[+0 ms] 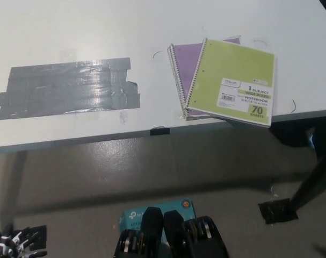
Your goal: The robot uses its right hand to align two notebooks stacked together until they are fully overlapped
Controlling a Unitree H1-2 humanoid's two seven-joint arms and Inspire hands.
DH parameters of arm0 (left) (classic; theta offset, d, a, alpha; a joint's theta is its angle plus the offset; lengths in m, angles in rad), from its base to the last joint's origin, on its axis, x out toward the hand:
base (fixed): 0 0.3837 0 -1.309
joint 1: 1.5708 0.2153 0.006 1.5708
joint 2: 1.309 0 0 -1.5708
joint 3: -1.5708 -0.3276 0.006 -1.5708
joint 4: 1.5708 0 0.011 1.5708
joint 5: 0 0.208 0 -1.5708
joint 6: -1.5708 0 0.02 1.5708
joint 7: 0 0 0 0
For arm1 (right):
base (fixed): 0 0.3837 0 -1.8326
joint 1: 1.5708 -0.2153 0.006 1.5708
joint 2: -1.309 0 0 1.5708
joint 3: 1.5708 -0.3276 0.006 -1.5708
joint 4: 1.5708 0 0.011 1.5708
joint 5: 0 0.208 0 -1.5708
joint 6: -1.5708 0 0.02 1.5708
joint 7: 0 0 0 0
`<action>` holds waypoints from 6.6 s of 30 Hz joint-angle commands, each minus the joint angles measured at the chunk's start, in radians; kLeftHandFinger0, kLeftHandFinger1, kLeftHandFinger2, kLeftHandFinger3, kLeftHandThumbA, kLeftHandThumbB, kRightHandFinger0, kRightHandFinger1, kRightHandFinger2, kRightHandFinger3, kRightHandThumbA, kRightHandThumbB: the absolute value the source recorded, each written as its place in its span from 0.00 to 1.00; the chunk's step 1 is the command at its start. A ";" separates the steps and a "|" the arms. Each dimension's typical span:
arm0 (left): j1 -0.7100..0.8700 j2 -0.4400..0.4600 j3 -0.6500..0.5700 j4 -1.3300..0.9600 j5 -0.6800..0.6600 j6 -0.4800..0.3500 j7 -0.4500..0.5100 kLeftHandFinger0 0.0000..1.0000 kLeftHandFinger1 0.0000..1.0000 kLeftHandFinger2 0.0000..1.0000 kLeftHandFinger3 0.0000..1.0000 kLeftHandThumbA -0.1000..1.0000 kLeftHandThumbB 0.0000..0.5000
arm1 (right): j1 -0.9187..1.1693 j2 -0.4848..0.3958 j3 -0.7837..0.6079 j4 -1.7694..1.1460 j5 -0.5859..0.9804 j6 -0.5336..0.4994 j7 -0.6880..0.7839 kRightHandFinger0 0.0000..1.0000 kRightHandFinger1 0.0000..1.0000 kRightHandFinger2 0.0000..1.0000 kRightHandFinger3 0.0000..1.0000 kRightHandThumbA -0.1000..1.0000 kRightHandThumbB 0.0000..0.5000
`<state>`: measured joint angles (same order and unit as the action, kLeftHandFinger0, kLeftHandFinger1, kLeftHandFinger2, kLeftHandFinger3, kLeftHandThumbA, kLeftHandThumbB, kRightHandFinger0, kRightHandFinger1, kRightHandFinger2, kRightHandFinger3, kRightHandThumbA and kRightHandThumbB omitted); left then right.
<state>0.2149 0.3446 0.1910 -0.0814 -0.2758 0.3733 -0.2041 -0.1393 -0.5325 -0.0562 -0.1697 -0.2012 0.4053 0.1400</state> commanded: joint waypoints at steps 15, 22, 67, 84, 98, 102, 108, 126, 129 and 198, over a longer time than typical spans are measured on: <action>0.034 0.025 0.006 -0.064 0.000 0.002 -0.018 0.53 0.74 0.93 1.00 1.00 1.00 | -0.678 0.398 -0.105 0.128 -0.612 0.065 0.250 1.00 1.00 1.00 1.00 1.00 1.00; 0.039 0.030 -0.002 -0.064 0.011 -0.011 -0.024 0.53 0.73 0.91 1.00 1.00 1.00 | -0.777 0.427 -0.095 0.324 -0.718 0.065 0.224 1.00 1.00 1.00 1.00 1.00 1.00; 0.037 0.008 -0.036 -0.065 -0.020 -0.016 -0.082 0.50 0.72 0.94 1.00 1.00 1.00 | -0.806 0.584 -0.131 0.803 -0.986 0.065 0.172 1.00 1.00 1.00 1.00 1.00 0.85; 0.035 0.006 -0.053 -0.064 -0.018 -0.024 -0.077 0.47 0.67 0.92 1.00 1.00 1.00 | -0.723 0.560 -0.045 0.865 -0.984 0.065 0.177 1.00 1.00 1.00 1.00 1.00 0.82; 0.013 0.012 -0.064 -0.071 -0.008 -0.013 -0.069 0.40 0.64 0.90 1.00 1.00 1.00 | -0.668 0.538 0.099 0.864 -0.983 0.065 0.224 1.00 1.00 1.00 1.00 1.00 0.87; 0.010 0.014 -0.066 -0.066 -0.007 -0.021 -0.074 0.41 0.64 0.88 1.00 1.00 1.00 | -0.643 0.522 0.172 0.858 -0.952 0.065 0.229 1.00 1.00 1.00 1.00 1.00 0.88; 0.009 0.018 -0.069 -0.073 -0.008 -0.015 -0.075 0.41 0.65 0.87 1.00 1.00 1.00 | -0.615 0.465 0.338 0.842 -0.891 0.035 0.288 1.00 1.00 1.00 1.00 1.00 1.00; 0.010 0.022 -0.072 -0.072 -0.002 -0.015 -0.072 0.35 0.59 0.75 1.00 1.00 1.00 | -0.548 0.262 0.566 0.744 -0.818 -0.078 0.323 1.00 1.00 1.00 1.00 1.00 0.99; 0.006 0.024 -0.071 -0.075 -0.005 -0.006 -0.073 0.39 0.61 0.74 1.00 1.00 1.00 | -0.543 0.246 0.576 0.749 -0.800 -0.100 0.316 1.00 1.00 1.00 1.00 1.00 1.00; -0.003 0.027 -0.081 -0.084 0.015 -0.012 -0.074 0.49 0.64 0.70 1.00 1.00 1.00 | -0.652 0.214 0.764 0.789 -0.815 -0.287 0.216 1.00 1.00 1.00 1.00 1.00 0.99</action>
<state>0.2079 0.3542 0.1097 -0.1384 -0.2611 0.3775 -0.2600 -0.8310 -0.3582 0.6929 0.6100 -1.0455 0.0894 0.2401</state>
